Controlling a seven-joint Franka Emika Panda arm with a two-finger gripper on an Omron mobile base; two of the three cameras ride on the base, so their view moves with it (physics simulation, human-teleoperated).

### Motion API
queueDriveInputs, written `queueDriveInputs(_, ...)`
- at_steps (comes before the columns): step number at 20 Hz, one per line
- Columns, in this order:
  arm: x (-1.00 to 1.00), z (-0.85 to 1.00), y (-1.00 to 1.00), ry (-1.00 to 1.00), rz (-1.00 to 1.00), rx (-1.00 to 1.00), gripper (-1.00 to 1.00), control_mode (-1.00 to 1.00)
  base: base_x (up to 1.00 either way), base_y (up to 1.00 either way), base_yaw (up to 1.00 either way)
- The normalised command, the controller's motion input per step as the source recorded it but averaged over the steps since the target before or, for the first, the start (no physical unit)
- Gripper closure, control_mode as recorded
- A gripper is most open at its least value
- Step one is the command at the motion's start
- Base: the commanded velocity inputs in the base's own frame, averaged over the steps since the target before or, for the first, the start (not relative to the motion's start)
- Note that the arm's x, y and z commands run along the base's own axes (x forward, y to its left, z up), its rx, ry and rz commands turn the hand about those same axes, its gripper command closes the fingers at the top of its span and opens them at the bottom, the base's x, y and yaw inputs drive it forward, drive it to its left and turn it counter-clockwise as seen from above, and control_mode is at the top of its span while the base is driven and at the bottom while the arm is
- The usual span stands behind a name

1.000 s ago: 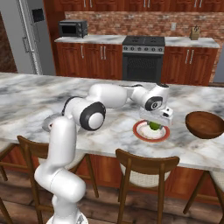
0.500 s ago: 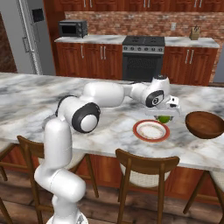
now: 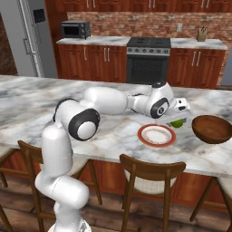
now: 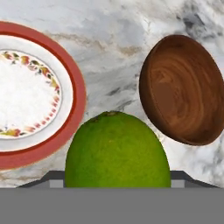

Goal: Pick the chicken drumstick and lime from their plates and place them in the bowl. Then put the bowl in the fridge.

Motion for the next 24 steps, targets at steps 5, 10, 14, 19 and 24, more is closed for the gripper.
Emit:
queueDriveInputs(5,0.0,0.38,-0.41,0.16,0.09,-0.01,1.0,-1.0,0.0,0.0,0.0)
queueDriveInputs(10,0.01,0.3,-0.42,0.14,0.09,0.0,1.0,-1.0,0.0,0.0,0.0)
queueDriveInputs(14,0.17,0.16,-0.4,0.05,0.07,0.0,1.0,-1.0,0.0,0.0,0.0)
queueDriveInputs(19,0.29,0.03,-0.35,0.0,0.08,0.1,1.0,-1.0,0.0,0.0,0.0)
queueDriveInputs(24,0.25,-0.04,-0.3,0.0,0.08,0.15,1.0,-1.0,0.0,0.0,0.0)
